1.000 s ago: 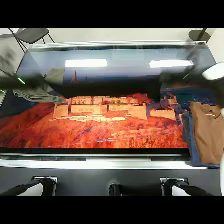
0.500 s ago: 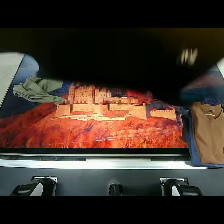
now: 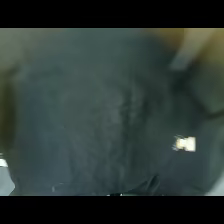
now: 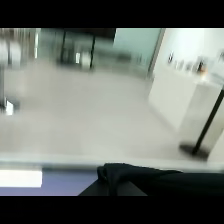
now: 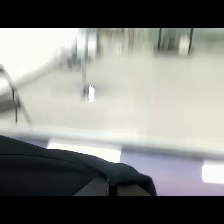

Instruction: Fold the shirts.

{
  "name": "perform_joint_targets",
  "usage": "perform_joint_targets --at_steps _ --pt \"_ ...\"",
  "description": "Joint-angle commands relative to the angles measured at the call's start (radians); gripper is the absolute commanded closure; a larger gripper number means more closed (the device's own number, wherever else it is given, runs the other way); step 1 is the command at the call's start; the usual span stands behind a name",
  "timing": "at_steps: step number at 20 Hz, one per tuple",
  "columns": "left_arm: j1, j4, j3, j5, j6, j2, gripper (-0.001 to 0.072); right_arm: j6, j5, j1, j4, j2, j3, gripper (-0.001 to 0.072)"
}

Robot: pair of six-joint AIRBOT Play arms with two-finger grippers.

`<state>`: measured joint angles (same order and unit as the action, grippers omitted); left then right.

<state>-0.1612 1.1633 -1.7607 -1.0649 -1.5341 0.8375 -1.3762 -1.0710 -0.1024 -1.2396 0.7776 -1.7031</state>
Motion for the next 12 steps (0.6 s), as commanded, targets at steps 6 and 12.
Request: perform_joint_targets --at_steps 6,12 --pt "0.0 0.016 0.484 0.17 0.098 0.441 0.068 -0.011 0.28 0.042 0.219 0.539 0.409 0.067" --pt "0.0 -0.026 0.367 0.2 0.095 0.782 0.068 0.003 0.652 0.119 0.582 0.836 0.411 0.0667"
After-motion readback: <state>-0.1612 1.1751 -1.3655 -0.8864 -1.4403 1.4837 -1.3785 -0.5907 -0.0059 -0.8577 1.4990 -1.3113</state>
